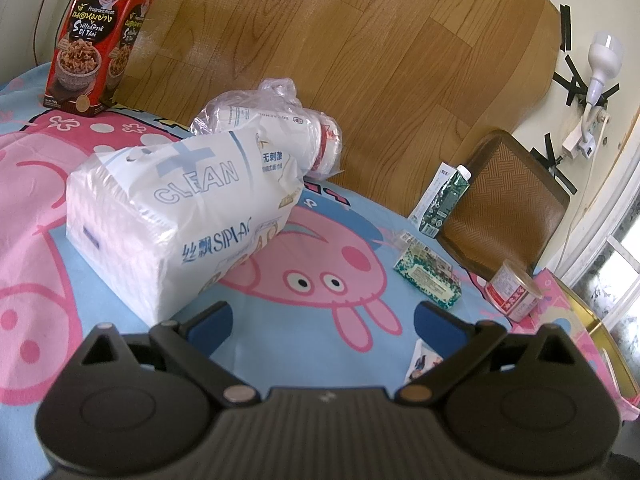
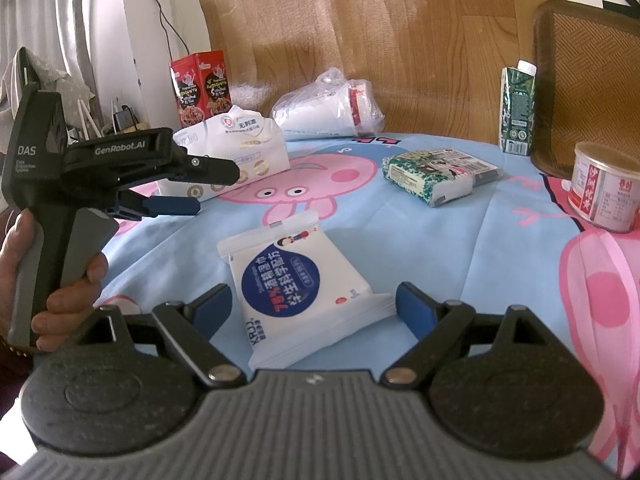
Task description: Organize soft objects
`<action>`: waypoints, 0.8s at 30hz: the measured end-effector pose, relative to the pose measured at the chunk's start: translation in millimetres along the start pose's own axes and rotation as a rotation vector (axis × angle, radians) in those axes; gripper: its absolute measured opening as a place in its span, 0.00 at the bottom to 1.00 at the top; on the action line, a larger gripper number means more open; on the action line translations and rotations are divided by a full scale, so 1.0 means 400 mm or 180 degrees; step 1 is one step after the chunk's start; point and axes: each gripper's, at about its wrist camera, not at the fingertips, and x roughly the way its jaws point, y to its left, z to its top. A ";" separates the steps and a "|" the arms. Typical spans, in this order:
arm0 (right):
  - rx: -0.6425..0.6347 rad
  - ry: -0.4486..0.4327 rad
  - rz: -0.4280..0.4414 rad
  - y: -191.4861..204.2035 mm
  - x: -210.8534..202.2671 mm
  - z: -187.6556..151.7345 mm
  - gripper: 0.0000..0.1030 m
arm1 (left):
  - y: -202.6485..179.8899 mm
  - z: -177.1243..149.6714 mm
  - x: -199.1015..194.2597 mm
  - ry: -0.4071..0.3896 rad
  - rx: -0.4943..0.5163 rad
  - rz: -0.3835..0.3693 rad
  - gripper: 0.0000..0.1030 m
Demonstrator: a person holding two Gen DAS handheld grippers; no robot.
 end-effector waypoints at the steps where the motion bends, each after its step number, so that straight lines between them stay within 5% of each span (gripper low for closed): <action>1: 0.0008 -0.0003 0.0003 -0.001 0.000 0.000 0.88 | 0.000 0.000 0.000 0.0000 0.0001 0.0001 0.98; 24: 0.0058 -0.0019 0.0028 -0.006 -0.003 -0.001 0.88 | -0.001 0.000 0.001 -0.0002 0.0003 -0.0001 0.99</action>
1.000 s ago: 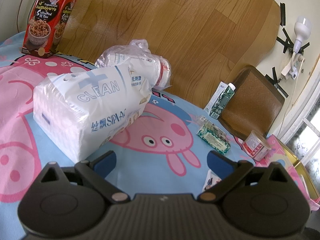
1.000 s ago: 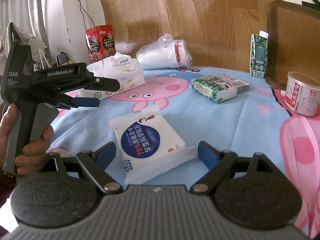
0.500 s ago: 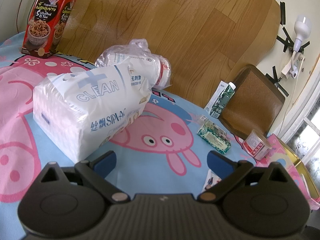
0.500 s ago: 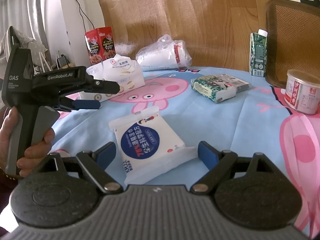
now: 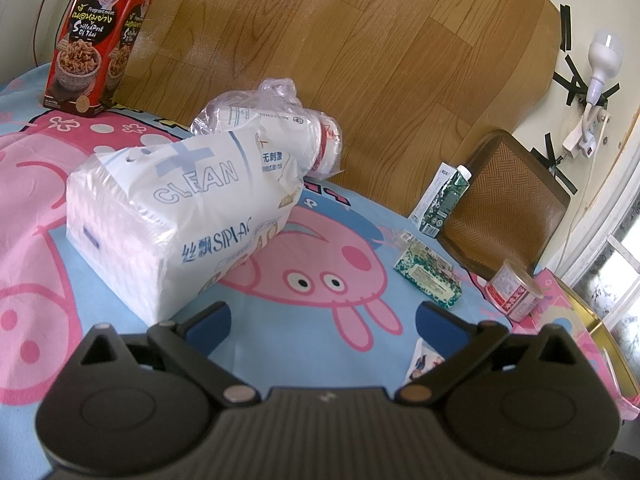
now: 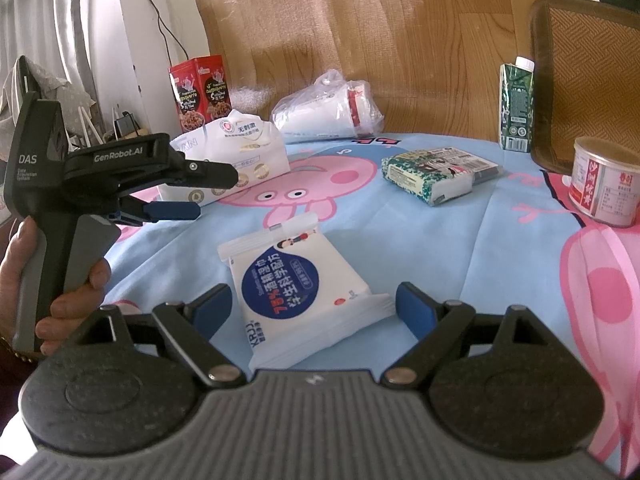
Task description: Organize soft objects
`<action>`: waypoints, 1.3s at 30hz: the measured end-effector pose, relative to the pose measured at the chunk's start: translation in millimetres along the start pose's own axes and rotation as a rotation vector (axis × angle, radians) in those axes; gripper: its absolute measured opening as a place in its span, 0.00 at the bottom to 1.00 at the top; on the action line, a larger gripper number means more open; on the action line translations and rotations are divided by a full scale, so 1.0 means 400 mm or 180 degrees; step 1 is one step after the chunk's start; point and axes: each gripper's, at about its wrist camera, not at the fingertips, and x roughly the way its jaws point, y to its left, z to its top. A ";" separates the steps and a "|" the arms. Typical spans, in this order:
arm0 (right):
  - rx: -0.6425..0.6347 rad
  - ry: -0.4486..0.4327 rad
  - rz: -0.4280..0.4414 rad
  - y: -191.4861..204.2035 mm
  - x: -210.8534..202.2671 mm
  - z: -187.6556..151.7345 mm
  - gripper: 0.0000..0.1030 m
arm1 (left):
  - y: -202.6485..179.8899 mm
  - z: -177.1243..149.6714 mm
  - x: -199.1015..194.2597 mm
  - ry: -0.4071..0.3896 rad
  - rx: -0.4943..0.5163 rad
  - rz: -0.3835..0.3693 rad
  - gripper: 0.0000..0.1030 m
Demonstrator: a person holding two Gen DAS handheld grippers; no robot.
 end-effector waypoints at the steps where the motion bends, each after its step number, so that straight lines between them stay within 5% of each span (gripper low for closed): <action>1: 0.0000 0.0000 0.0000 0.001 0.000 0.000 0.88 | 0.000 0.000 0.000 0.0000 -0.0001 0.0000 0.99; 39: 0.0008 0.0004 -0.0009 0.000 0.002 -0.001 0.88 | -0.007 -0.004 0.002 0.0017 0.0055 0.0022 0.99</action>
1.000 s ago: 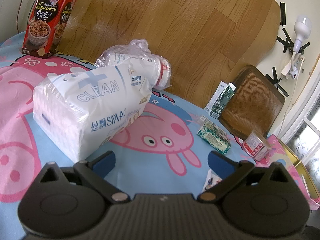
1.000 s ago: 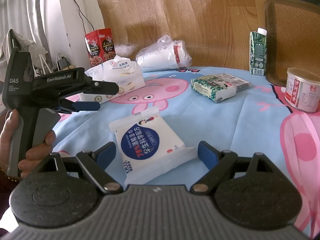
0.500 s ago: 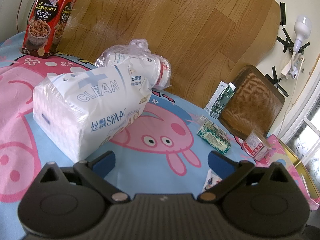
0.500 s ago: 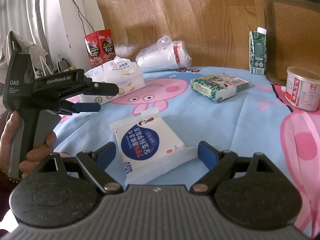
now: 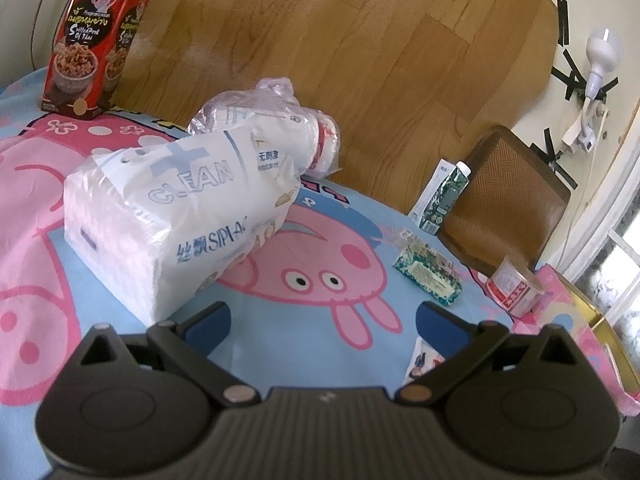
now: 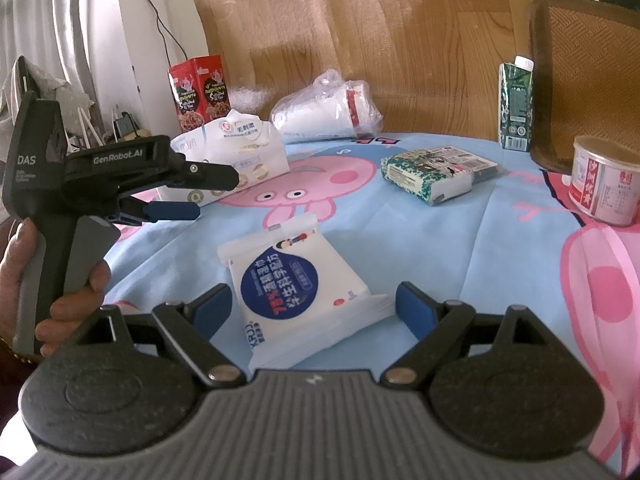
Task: Organize soft objects
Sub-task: 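Grasp the wet-wipe pack with the right gripper and lift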
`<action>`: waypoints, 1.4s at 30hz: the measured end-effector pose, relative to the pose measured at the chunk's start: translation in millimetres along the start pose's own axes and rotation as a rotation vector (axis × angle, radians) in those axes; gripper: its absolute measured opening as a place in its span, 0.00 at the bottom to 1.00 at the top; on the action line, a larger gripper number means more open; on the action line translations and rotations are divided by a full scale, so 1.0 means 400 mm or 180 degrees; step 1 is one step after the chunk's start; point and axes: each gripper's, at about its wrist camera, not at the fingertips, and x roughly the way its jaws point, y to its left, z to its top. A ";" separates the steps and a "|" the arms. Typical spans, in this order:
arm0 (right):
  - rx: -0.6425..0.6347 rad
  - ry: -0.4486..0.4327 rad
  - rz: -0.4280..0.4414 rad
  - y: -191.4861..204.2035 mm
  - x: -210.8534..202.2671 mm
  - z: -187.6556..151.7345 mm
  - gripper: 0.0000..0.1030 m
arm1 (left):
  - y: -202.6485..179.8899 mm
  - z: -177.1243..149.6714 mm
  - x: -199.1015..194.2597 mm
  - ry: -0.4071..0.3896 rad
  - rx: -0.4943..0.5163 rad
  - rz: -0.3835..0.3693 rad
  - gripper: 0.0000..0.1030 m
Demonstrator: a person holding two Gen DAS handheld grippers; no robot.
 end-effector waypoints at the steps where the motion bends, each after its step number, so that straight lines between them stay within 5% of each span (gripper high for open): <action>1: -0.0011 0.0006 -0.0014 0.002 0.002 0.001 0.88 | 0.000 0.000 0.000 0.0010 0.0003 -0.0006 0.99; 12: -0.0204 0.0048 -0.0093 0.033 -0.018 -0.016 0.70 | -0.001 -0.006 -0.018 0.0123 -0.0095 -0.0117 0.99; 16: -0.0357 0.0092 0.0130 0.050 -0.079 -0.053 0.73 | -0.017 -0.025 -0.044 0.0272 -0.0097 -0.0322 0.99; 24: -0.0198 0.0038 -0.0012 0.033 -0.142 -0.097 0.85 | -0.103 -0.066 -0.081 0.0699 0.0005 -0.0768 0.91; 29: -0.0385 0.0073 0.0043 0.061 -0.147 -0.110 0.85 | -0.155 -0.114 -0.073 0.0979 0.0157 -0.0665 0.79; 33: -0.0552 0.0057 0.0027 0.067 -0.157 -0.132 0.85 | -0.202 -0.145 -0.077 0.1003 0.0360 -0.0676 0.72; 38: -0.0623 -0.0079 -0.0109 0.062 -0.168 -0.138 0.70 | -0.270 -0.149 -0.065 0.1021 0.0567 -0.0660 0.71; 42: -0.0578 -0.0437 -0.0316 0.028 -0.229 -0.114 0.70 | -0.358 -0.092 -0.076 0.0837 0.0746 -0.0881 0.71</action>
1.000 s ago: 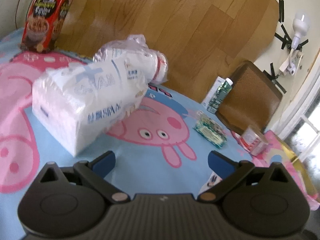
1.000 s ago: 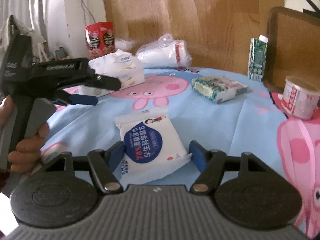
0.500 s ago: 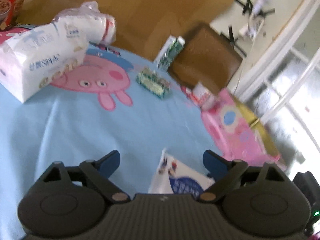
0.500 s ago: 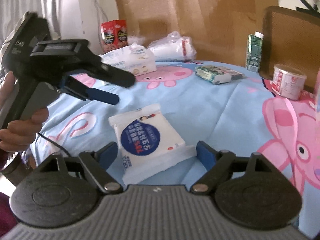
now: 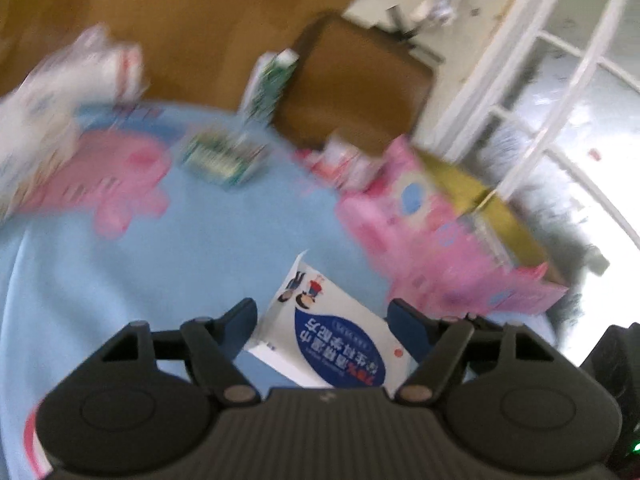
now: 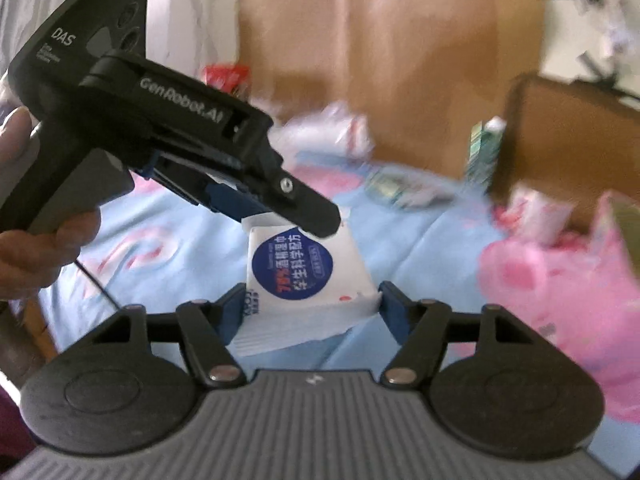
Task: Organize soft objects
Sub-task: 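Carry the wet-wipe pack into the tin box and open the right gripper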
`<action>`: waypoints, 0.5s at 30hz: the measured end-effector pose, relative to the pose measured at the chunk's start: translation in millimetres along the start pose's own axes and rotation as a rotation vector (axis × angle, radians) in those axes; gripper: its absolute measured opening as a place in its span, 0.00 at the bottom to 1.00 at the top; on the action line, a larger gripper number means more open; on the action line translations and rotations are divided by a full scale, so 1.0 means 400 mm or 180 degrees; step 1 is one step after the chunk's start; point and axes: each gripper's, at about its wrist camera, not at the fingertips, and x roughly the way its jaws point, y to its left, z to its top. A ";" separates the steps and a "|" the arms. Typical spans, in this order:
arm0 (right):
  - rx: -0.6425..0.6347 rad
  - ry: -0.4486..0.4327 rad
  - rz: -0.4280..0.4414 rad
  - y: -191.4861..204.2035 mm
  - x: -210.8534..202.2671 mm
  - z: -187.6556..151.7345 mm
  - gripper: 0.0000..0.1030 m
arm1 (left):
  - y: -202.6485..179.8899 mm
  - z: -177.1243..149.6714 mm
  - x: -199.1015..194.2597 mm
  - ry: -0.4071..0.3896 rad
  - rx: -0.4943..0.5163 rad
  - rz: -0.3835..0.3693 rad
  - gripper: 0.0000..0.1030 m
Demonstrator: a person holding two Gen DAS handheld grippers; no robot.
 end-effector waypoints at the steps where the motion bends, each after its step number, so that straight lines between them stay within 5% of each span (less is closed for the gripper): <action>1: 0.0045 -0.0081 -0.0074 -0.020 -0.017 0.012 0.70 | -0.022 0.021 0.003 -0.0035 0.0060 -0.0048 0.71; 8: 0.0109 -0.0413 -0.0842 -0.184 -0.138 0.065 0.70 | -0.254 0.167 0.150 -0.0125 0.0642 -0.0406 0.71; 13: 0.0244 -0.0325 -0.1306 -0.320 -0.193 0.057 0.71 | -0.400 0.209 0.320 -0.0023 0.0836 -0.0576 0.71; 15: 0.0343 -0.0252 -0.1442 -0.374 -0.191 0.058 0.74 | -0.437 0.216 0.376 -0.0040 0.0808 -0.0552 0.79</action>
